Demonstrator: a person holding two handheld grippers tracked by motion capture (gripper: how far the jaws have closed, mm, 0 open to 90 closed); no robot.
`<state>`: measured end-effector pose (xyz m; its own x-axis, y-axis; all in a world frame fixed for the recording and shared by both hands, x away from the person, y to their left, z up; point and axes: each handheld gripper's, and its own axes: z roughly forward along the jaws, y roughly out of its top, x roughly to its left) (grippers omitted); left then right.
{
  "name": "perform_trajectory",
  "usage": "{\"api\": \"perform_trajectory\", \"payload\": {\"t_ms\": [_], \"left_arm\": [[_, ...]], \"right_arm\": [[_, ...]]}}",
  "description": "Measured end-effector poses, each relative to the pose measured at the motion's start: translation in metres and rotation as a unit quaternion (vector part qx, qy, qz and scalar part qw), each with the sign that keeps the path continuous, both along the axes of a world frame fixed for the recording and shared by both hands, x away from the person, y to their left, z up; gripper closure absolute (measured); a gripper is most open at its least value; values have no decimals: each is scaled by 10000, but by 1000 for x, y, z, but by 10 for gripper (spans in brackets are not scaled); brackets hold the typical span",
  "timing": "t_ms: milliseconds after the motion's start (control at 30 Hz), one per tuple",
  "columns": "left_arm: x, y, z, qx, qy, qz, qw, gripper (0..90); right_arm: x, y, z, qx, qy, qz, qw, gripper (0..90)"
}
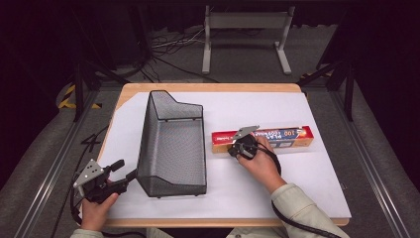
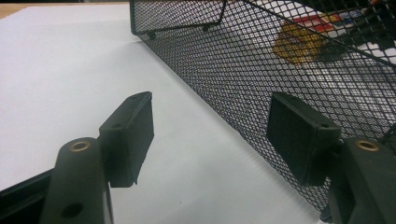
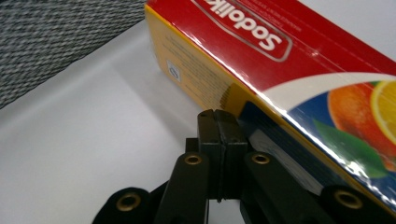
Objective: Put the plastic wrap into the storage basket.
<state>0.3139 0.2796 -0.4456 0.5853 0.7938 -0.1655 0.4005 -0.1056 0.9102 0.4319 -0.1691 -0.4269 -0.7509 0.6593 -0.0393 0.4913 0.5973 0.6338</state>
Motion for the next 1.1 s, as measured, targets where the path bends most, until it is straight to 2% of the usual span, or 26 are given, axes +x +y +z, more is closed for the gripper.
{"api": "perform_trajectory", "payload": {"t_ms": [100,167,200,267,367,467,633,833,900,967,1100], "left_arm": [[-1,1,0,-11,-16,6,10000,328],[-1,2,0,-19,-13,5,10000,328],[-1,2,-1,-23,-20,4,10000,328],[-2,2,0,-29,-8,24,10000,327],[-2,1,-1,1,-9,27,10000,327],[-2,0,-1,37,5,12,10000,327],[-1,0,-1,54,13,9,10000,325],[-1,0,-2,43,37,14,10000,322],[-1,0,-2,57,55,14,10000,322],[-1,0,-2,61,59,14,10000,321],[0,0,-3,42,66,11,10000,320]], "right_arm": [[9,-1,0,91,87,-108,9999,900],[8,-2,1,31,109,-85,9999,900],[8,-3,3,-6,165,-43,9999,900],[5,-9,9,212,362,280,9987,900],[5,-24,23,331,278,304,9986,900],[11,-47,41,648,220,89,9976,900],[22,-83,59,765,102,-404,9962,900],[36,-118,65,568,26,-987,9935,900],[45,-128,62,302,31,-1176,9926,900],[52,-137,60,163,48,-1349,9907,900],[63,-152,57,137,41,-1636,9864,898]]}}
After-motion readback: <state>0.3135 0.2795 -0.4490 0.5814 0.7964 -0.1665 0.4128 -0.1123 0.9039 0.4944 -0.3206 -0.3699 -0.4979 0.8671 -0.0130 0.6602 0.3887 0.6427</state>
